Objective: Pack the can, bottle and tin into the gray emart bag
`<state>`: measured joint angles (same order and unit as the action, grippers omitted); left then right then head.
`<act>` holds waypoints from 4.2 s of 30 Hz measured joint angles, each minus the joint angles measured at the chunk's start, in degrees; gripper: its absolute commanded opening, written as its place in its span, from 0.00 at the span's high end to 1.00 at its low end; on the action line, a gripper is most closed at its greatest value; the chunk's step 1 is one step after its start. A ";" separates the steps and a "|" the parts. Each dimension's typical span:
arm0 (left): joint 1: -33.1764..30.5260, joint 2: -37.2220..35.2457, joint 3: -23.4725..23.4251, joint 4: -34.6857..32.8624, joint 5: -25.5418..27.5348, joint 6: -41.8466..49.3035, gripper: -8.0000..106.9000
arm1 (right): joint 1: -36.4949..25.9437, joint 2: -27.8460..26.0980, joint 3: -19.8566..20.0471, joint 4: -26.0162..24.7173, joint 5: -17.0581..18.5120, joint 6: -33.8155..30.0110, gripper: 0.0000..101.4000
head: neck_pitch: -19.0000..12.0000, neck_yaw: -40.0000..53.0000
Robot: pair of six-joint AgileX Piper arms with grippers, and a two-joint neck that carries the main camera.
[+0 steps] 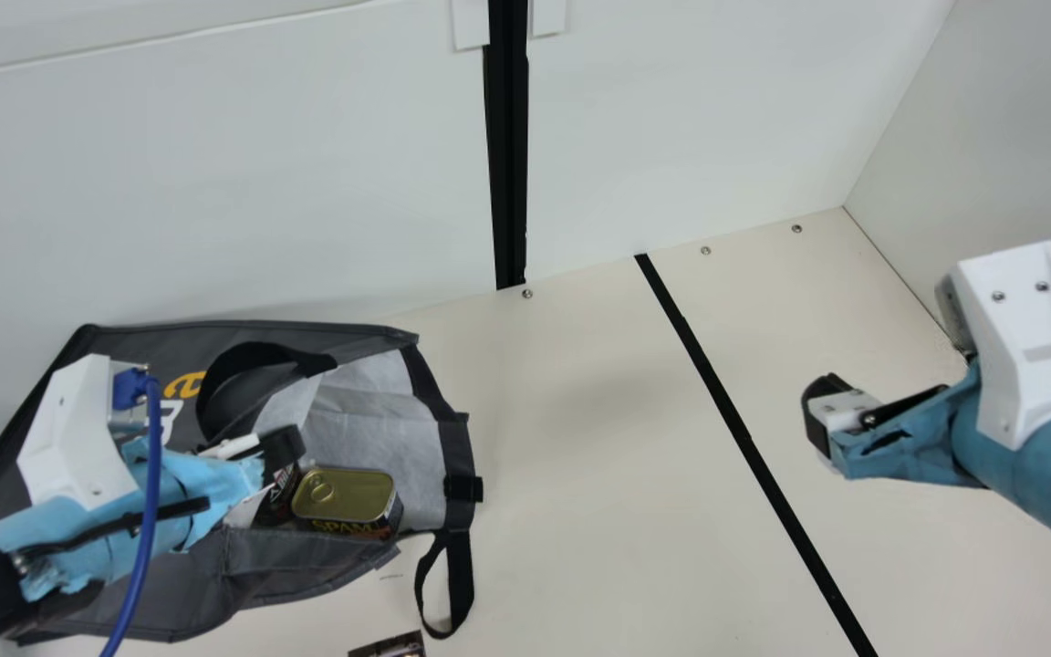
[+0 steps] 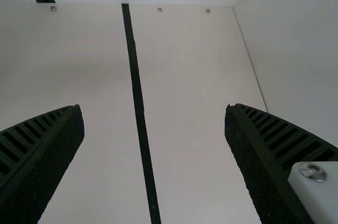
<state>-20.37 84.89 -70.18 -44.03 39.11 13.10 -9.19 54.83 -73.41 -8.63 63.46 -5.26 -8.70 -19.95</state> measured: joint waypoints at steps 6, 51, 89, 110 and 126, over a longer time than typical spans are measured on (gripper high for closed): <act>0.00 0.00 0.00 0.00 0.00 0.00 0.84 | 0.95 2.53 1.01 1.75 -3.16 -0.99 0.10 | 0.00 0.00; 0.00 0.00 0.00 0.00 0.00 0.00 0.84 | 1.81 18.93 9.39 35.15 -20.52 -28.54 0.10 | 0.00 0.00; 0.00 0.00 0.00 0.00 0.00 0.00 0.84 | 5.82 32.97 11.91 59.32 -21.02 -53.92 0.10 | 0.00 0.00; 0.00 0.00 0.00 0.00 0.00 0.00 0.84 | 9.97 40.59 10.73 66.15 -19.17 -61.36 0.10 | 0.00 0.00; 0.00 0.00 0.00 0.00 0.00 0.00 0.84 | 13.85 47.15 8.19 70.73 -19.19 -64.65 0.10 | 0.00 0.00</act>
<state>-20.37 84.89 -70.18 -44.03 39.11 13.10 4.66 101.98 -65.22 62.10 44.28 -69.91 -8.70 -19.95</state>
